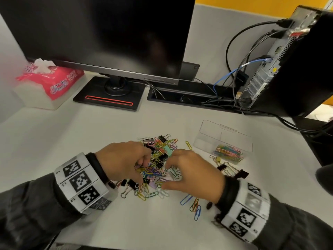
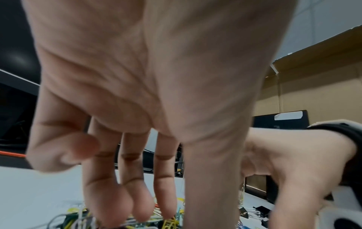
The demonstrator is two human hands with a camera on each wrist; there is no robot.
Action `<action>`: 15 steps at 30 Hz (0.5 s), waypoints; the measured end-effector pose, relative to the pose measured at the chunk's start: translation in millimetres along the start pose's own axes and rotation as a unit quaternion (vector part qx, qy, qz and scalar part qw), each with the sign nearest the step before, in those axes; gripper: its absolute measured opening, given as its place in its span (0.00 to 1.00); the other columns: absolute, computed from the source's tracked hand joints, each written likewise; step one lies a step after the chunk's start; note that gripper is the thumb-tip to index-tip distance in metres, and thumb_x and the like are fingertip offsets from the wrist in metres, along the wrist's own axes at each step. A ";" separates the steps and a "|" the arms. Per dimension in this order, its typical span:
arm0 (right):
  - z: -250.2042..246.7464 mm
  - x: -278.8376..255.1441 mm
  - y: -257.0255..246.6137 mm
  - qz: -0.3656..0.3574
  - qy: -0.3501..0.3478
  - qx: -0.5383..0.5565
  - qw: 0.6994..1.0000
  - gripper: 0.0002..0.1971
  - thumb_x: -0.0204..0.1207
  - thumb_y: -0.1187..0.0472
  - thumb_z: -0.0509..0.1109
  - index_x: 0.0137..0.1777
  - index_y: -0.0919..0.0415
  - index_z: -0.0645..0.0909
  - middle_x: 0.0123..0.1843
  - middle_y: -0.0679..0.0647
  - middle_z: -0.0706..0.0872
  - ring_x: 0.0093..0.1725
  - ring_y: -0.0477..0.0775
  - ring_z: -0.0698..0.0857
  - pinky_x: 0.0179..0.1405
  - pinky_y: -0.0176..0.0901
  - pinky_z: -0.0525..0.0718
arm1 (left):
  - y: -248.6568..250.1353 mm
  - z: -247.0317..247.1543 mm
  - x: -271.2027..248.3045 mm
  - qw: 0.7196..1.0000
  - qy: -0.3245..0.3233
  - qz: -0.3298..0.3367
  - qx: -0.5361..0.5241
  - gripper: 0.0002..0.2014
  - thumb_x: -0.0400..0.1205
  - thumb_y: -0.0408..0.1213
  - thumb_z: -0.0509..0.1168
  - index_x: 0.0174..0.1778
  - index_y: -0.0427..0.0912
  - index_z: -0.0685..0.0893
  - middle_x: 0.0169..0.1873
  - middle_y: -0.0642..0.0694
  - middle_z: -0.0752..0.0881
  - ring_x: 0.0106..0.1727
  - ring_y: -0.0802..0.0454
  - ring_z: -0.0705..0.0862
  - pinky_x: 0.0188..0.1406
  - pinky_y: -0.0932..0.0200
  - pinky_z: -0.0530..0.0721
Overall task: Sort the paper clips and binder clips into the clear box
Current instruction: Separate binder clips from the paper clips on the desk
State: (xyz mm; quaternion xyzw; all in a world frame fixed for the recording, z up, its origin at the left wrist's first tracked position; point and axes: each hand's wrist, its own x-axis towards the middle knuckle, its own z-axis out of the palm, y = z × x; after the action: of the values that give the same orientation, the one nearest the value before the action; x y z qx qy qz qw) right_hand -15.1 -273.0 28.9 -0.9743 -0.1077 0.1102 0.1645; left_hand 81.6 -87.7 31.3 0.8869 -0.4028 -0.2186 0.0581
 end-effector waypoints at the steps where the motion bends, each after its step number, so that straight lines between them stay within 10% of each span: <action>1: 6.5 6.3 -4.5 0.001 -0.004 -0.017 1.000 0.25 0.67 0.39 0.74 0.57 0.56 0.82 0.51 0.51 0.80 0.50 0.51 0.79 0.47 0.47 0.80 | 0.0 1.7 -0.4 1.000 -0.005 -0.002 0.003 0.18 0.68 0.53 0.76 0.45 0.59 0.74 0.44 0.59 0.78 0.40 0.62 0.75 0.40 0.59 0.76; 8: 22.4 22.4 -0.1 -0.009 -0.020 -0.041 0.999 0.13 0.70 0.56 0.74 0.52 0.58 0.80 0.49 0.55 0.83 0.48 0.58 0.81 0.46 0.54 0.84 | -2.4 3.5 0.7 1.000 -0.009 0.001 -0.002 0.17 0.69 0.51 0.75 0.45 0.55 0.75 0.45 0.57 0.81 0.44 0.56 0.79 0.43 0.55 0.79; 15: 10.2 -1.0 32.2 0.002 -0.005 0.018 1.000 0.15 0.70 0.62 0.75 0.57 0.51 0.82 0.42 0.43 0.81 0.37 0.44 0.79 0.40 0.36 0.81 | -6.1 5.0 2.0 0.999 -0.022 0.000 -0.042 0.15 0.71 0.49 0.75 0.45 0.56 0.75 0.44 0.56 0.84 0.44 0.56 0.81 0.43 0.57 0.79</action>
State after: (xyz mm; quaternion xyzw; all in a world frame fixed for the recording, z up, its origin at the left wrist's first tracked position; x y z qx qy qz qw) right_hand -13.0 -299.9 8.6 -0.9709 -0.1044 0.1171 0.1808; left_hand 84.9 -84.7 24.4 0.8787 -0.3947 -0.2544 0.0861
